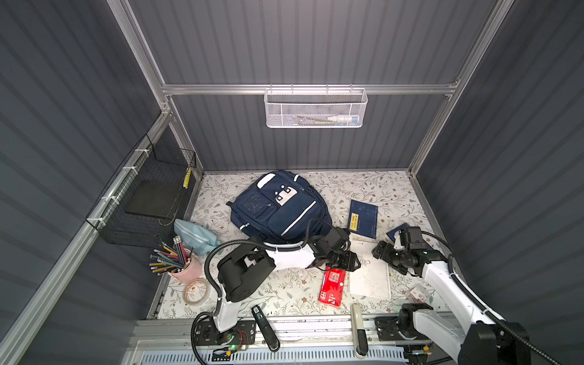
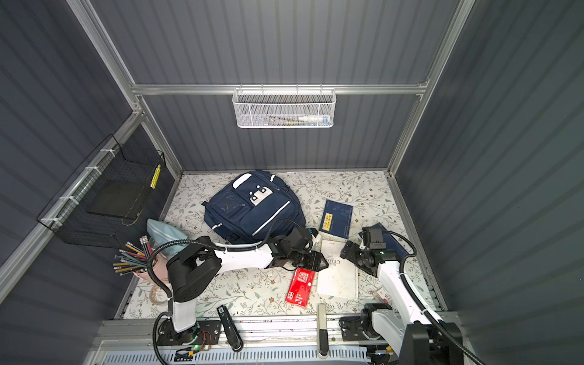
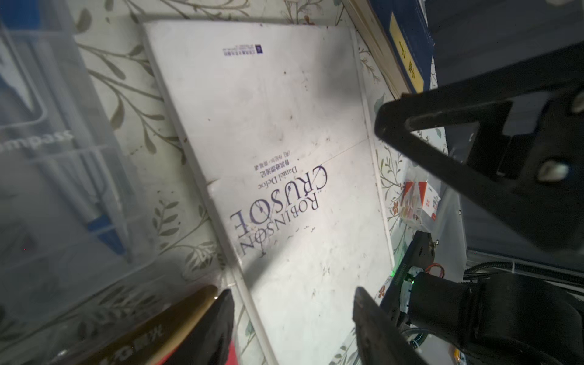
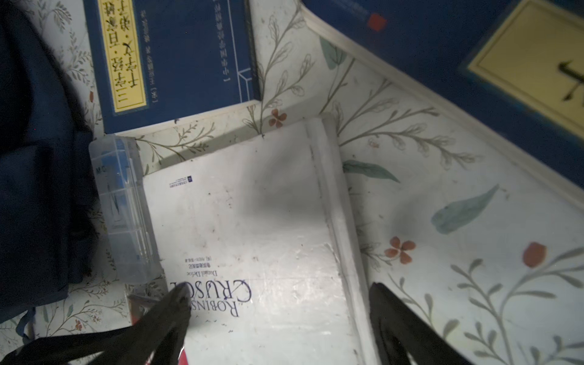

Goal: Pack the student bag

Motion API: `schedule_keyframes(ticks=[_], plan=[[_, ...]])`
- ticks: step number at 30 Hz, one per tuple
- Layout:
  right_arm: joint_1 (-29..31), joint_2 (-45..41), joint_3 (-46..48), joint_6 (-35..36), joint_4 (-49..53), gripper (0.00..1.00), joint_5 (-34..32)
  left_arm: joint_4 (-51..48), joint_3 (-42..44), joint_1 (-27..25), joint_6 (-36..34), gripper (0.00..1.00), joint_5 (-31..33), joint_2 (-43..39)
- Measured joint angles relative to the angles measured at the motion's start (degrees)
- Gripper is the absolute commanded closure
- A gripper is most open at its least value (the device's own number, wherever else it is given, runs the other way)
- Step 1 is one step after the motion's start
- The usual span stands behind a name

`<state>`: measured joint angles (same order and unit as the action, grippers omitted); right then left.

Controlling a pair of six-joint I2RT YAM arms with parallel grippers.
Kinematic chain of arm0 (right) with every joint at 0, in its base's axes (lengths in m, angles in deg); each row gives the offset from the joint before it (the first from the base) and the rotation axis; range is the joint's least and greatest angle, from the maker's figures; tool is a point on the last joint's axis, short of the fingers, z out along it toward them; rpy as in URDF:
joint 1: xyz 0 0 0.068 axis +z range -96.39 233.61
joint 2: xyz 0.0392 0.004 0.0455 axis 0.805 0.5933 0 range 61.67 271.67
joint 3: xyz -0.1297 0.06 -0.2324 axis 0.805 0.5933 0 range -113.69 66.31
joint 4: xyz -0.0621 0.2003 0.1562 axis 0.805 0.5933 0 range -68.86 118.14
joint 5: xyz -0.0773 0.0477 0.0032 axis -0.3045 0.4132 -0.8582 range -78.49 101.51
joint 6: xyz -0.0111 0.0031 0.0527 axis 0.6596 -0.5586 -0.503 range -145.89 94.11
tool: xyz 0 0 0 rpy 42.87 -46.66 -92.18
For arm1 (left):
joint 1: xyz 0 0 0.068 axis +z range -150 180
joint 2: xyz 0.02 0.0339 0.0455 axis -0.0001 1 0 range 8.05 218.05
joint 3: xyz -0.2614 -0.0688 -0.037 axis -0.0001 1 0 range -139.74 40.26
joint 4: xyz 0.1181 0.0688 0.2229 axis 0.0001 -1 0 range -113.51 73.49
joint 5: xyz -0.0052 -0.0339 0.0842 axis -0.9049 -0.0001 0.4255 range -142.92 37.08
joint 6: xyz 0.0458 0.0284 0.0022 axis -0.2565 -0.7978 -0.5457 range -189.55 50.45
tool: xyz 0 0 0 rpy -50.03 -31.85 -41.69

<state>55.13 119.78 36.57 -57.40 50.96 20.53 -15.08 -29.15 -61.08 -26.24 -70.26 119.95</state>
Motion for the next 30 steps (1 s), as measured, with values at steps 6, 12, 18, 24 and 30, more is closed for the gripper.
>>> schedule_keyframes(ticks=[6,12,18,24,30], plan=[[-0.04,2.12,0.48,0.02,-0.13,0.15,-0.02,-0.33,-2.82,-0.11,-0.07,0.33,1.20,4.33],[-0.35,5.62,0.50,0.61,-1.51,0.16,1.38,1.03,-5.44,-0.24,-0.15,0.34,2.32,6.93],[-2.62,6.14,3.45,0.85,-9.55,0.19,5.40,2.45,-4.79,0.37,0.92,0.36,2.45,7.10],[-4.15,0.98,9.60,-0.11,-19.85,0.30,9.33,3.61,-4.17,1.66,1.60,0.45,3.72,7.10],[-7.87,-0.31,12.20,-1.49,-27.63,0.40,15.13,3.63,-4.09,2.03,2.34,0.46,4.79,7.13]])
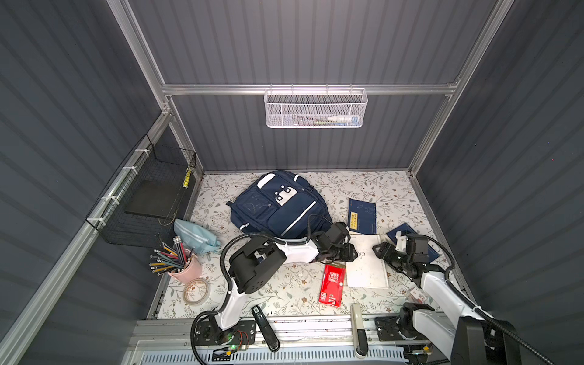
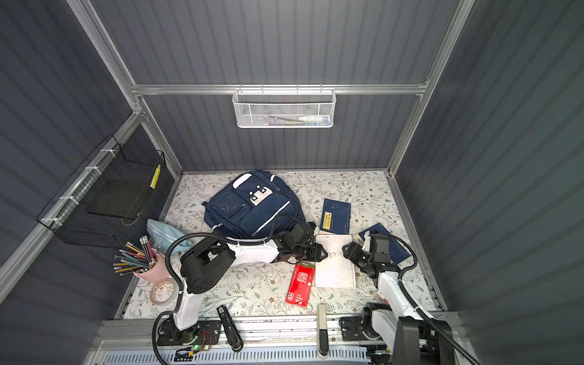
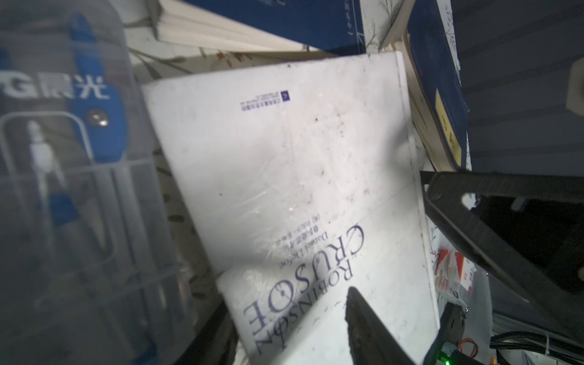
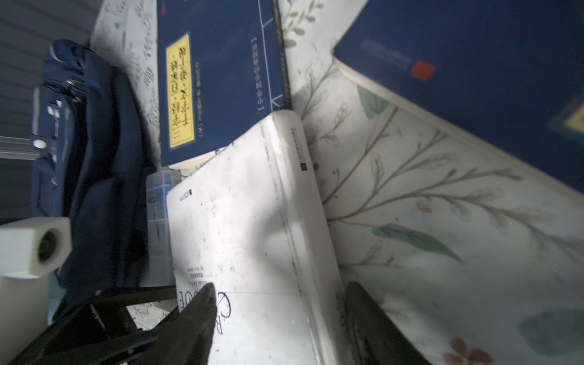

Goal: Pack the student bag

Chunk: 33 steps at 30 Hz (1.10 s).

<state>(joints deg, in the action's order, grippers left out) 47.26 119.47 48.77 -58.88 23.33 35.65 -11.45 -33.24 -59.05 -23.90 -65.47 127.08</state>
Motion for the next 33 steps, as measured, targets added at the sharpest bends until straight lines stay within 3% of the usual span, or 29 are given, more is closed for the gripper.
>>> schedule_keyframes(ticks=[8,13,17,20,27,29,32,33], plan=[[-2.93,2.82,0.52,-1.27,-12.22,0.56,6.80,0.33,0.00,0.09,1.09,0.41,0.11,0.00],[-2.99,2.21,0.04,-1.44,-15.52,0.53,10.99,0.35,-0.22,0.09,1.84,0.39,-0.09,0.13],[-2.99,1.27,-0.26,-0.81,-14.43,0.55,11.54,0.39,-0.31,0.13,2.23,0.38,-0.35,0.15],[-2.99,1.51,-1.07,-0.02,-12.87,0.48,11.69,0.35,-0.59,0.13,2.47,0.35,-0.52,0.37],[-2.86,3.41,-3.65,1.18,-10.58,0.49,12.94,0.59,-1.05,0.13,3.13,0.32,-0.79,0.63],[-2.82,4.35,-4.98,1.36,-9.20,0.53,13.42,0.70,-1.05,0.13,3.15,0.31,-1.01,0.63],[-2.73,4.57,-7.34,2.58,-4.11,0.76,12.09,1.25,-1.03,0.24,3.32,0.31,-1.73,0.74],[-2.73,4.57,-7.96,2.58,-2.54,0.79,11.21,1.49,-1.03,0.28,3.45,0.32,-2.10,0.85]])
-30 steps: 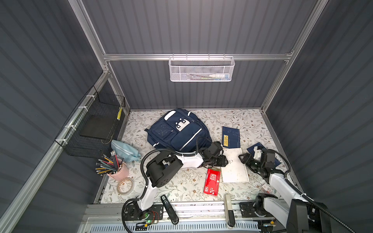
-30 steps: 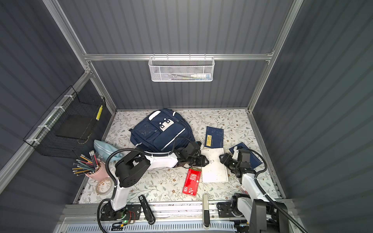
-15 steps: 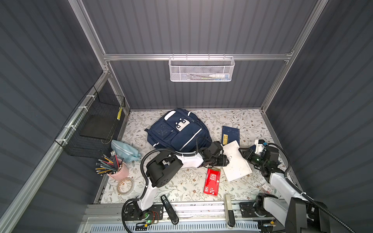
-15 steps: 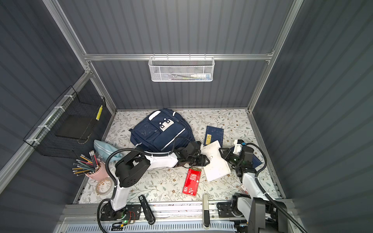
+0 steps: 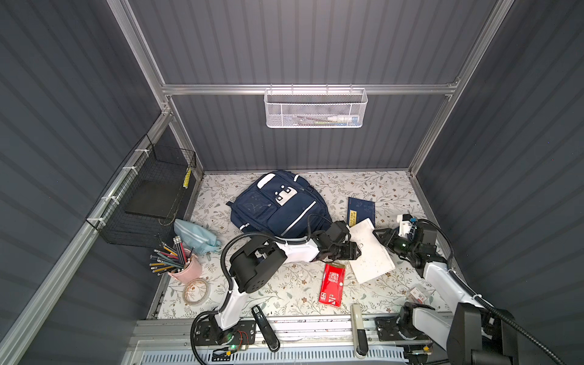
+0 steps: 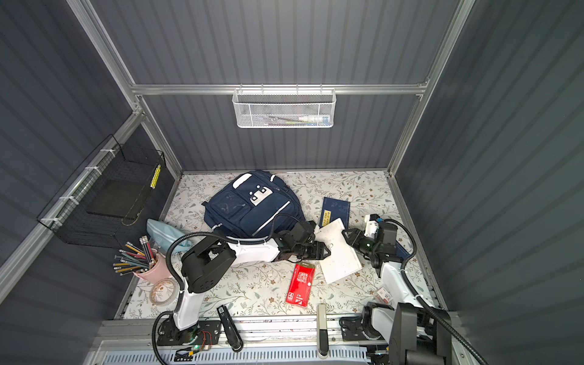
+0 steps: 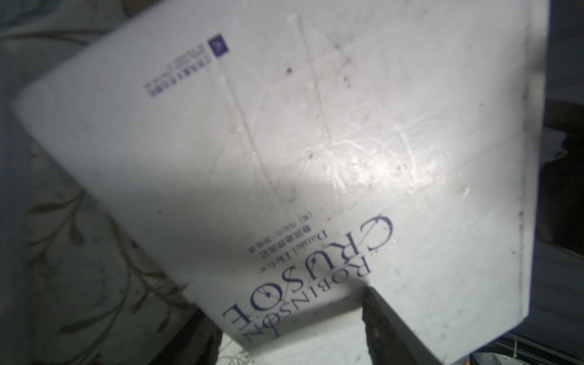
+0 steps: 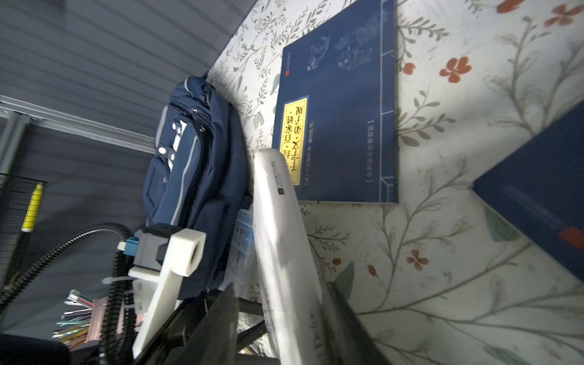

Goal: Pack the student bag

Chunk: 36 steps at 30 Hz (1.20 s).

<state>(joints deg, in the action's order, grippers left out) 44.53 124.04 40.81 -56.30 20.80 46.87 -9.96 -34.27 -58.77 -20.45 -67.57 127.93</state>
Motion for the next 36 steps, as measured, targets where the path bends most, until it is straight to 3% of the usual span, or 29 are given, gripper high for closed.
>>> schedule_keyframes(ticks=[7,9,16,18,19,21,23,26,29,31,34,36], plan=[[-0.07,2.91,-1.92,0.76,4.31,0.68,-3.96,1.77,1.07,1.14,1.79,0.63,-1.49,0.66],[-0.17,4.68,-2.05,1.03,3.89,0.60,-4.68,2.16,1.42,1.60,2.43,0.66,-1.99,0.87],[0.74,5.99,-1.90,2.58,8.28,0.50,-10.49,4.52,1.95,2.78,3.26,0.83,-4.96,1.81],[1.18,6.75,-1.84,2.67,10.21,0.50,-12.33,5.09,1.97,2.93,3.26,0.95,-4.98,2.03],[1.36,7.17,-1.75,2.62,11.34,0.50,-13.27,5.70,1.97,3.04,3.26,0.96,-4.87,2.23],[1.77,8.15,-1.11,2.58,13.94,0.50,-14.29,6.91,1.95,3.32,3.48,0.91,-4.20,2.56],[2.23,8.24,-1.31,2.43,14.91,0.47,-13.94,7.80,1.77,3.91,2.99,0.67,-2.82,2.69],[3.63,8.41,-1.68,2.03,16.04,0.42,-12.13,6.19,-0.48,3.87,1.27,0.57,-0.22,3.04],[4.55,8.20,-1.73,1.27,17.31,0.40,-9.99,5.42,-2.56,3.69,0.07,0.57,1.31,4.09],[4.98,7.96,-1.66,0.85,18.38,0.39,-8.31,6.97,-3.08,3.69,0.04,0.66,1.25,5.14],[5.33,7.23,-1.14,-0.02,19.45,0.39,-6.58,8.26,-3.21,3.67,-0.31,0.95,1.07,6.05],[5.22,6.32,-0.70,-0.79,19.65,0.40,-6.58,9.33,-2.80,3.72,-0.39,0.99,1.16,5.77]])
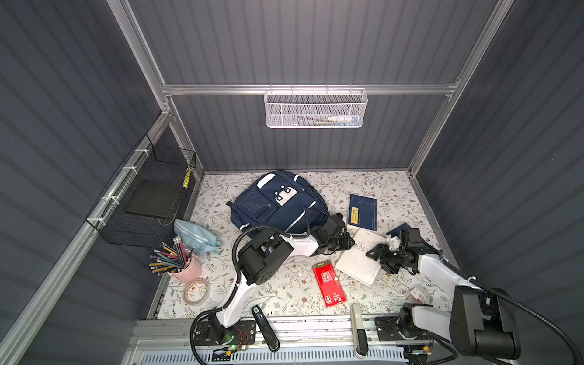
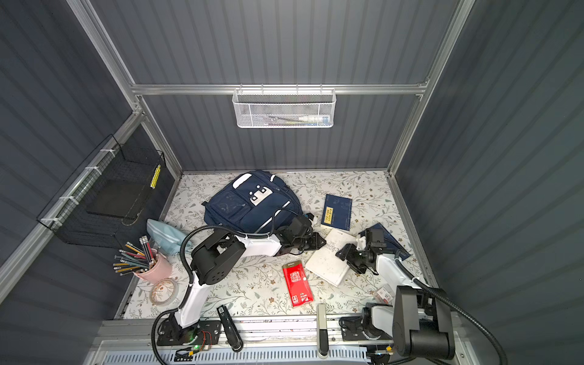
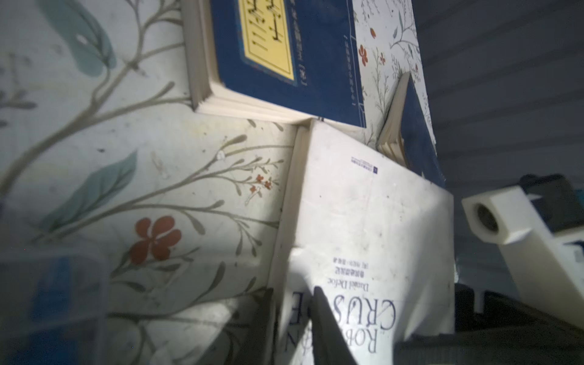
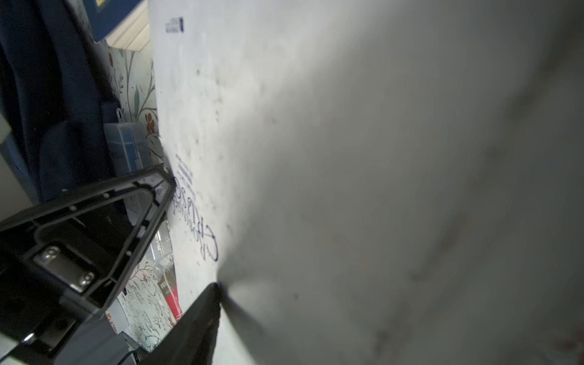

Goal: Pack the student bag

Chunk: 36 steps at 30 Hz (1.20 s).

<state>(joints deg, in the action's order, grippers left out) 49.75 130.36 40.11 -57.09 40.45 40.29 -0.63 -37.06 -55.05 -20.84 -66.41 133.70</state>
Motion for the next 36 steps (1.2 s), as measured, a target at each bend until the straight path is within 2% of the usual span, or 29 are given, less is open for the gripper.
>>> schedule_keyframes(ticks=[2,3,7,9,11,15,19,22,26,29,33,36], plan=[[-0.13,-0.92,0.83,-0.76,-0.42,0.42,0.22,0.66,0.81,0.00,-0.09,0.99,0.00,-0.39],[-0.13,-1.66,1.64,-1.40,-1.18,0.47,0.70,0.76,1.18,0.00,-0.09,0.99,-0.04,-0.70],[-0.87,-5.68,5.09,-4.92,-5.77,0.81,5.33,-0.74,2.01,0.15,-0.28,0.96,1.31,-1.92],[-0.94,-9.49,4.63,-6.54,-9.09,0.91,8.33,-1.49,1.97,0.66,-0.28,0.90,1.95,-2.34],[-0.26,-12.28,4.31,-7.50,-8.46,0.99,7.72,-2.05,1.40,0.59,-0.26,0.83,1.75,-2.54],[-0.24,-18.62,5.03,-8.83,-3.56,1.00,6.23,-4.46,0.22,-0.63,-0.74,0.64,0.17,-3.19],[-0.20,-25.46,4.70,-8.15,1.46,1.00,5.51,-7.23,0.17,-1.70,-1.73,0.36,-1.05,-6.69],[-0.15,-29.18,2.99,-8.00,3.58,1.00,5.53,-10.84,0.15,-1.84,-3.89,0.24,-0.83,-11.41],[-0.15,-31.10,-1.20,-8.00,4.37,1.00,5.49,-17.86,-1.18,-0.42,-8.87,0.24,1.84,-19.61],[-0.15,-30.10,-4.37,-7.85,3.45,1.00,5.68,-23.30,-2.56,4.15,-13.92,0.32,6.01,-24.44],[-0.15,-26.21,-7.10,-7.56,0.94,1.00,6.86,-32.52,-6.60,9.53,-22.93,0.36,18.45,-23.78],[-0.15,-23.37,-8.35,-7.61,-1.09,1.00,8.13,-37.22,-7.04,10.38,-28.35,0.33,24.70,-20.59]])
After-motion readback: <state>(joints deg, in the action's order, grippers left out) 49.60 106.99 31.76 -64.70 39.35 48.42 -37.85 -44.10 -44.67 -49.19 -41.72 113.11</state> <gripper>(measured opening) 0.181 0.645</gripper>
